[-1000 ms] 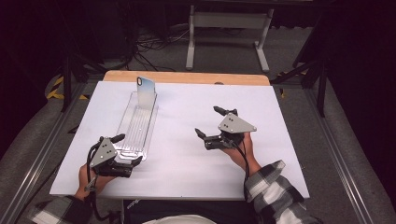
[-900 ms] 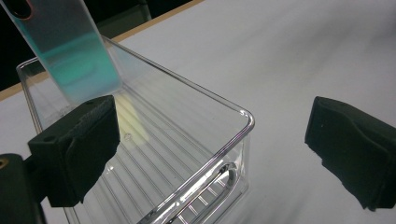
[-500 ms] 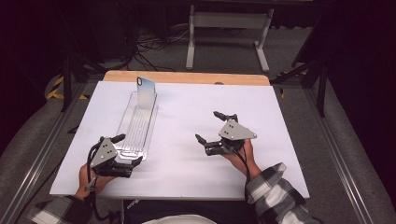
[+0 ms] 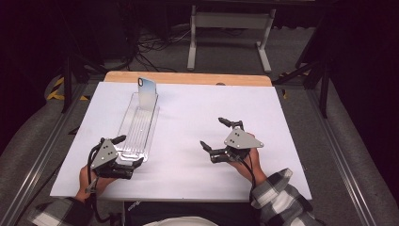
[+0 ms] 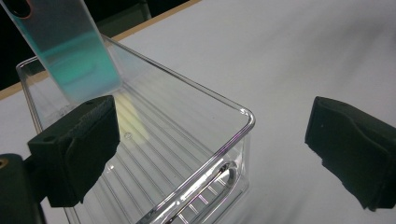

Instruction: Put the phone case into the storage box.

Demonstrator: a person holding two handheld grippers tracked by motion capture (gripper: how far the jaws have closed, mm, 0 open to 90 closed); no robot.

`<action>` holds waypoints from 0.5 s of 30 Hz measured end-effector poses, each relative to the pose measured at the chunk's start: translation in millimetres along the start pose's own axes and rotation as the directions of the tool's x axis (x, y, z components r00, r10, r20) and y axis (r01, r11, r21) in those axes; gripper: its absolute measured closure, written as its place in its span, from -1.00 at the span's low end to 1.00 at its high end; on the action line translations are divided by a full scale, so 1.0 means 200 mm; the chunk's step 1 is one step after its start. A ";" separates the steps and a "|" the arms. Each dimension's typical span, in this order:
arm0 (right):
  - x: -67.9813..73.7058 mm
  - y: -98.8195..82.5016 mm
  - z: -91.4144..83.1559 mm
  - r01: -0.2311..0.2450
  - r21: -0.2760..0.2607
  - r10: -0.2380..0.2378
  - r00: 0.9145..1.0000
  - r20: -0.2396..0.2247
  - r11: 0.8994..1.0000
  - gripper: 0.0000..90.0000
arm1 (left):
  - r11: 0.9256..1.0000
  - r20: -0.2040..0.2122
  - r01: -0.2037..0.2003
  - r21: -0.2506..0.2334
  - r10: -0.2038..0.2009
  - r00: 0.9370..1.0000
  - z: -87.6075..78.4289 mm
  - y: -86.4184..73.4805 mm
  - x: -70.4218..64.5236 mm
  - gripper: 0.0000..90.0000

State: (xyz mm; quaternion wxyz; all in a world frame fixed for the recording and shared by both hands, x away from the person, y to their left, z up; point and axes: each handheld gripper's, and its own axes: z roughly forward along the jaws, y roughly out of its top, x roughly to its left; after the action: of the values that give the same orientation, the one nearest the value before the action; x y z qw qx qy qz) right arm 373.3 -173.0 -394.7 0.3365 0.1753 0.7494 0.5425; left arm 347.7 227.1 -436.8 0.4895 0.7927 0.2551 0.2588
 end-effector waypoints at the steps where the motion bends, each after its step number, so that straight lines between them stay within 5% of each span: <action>1: 0.00 0.00 -0.01 0.006 0.000 -0.006 1.000 0.004 1.000 -0.86 | 1.000 0.000 0.000 0.000 0.000 1.000 0.00 0.00 0.00 -0.91; 15: 0.01 -0.04 -0.10 0.007 0.007 -0.007 1.000 0.026 1.000 -0.86 | 1.000 -0.001 -0.006 0.001 0.006 1.000 0.00 0.00 0.00 -0.91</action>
State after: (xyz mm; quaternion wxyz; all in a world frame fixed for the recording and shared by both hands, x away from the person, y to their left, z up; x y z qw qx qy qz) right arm 357.7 -188.9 -399.7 0.3476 0.1810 0.7476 0.5362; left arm 348.1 226.5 -436.4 0.4883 0.7935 0.2531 0.2603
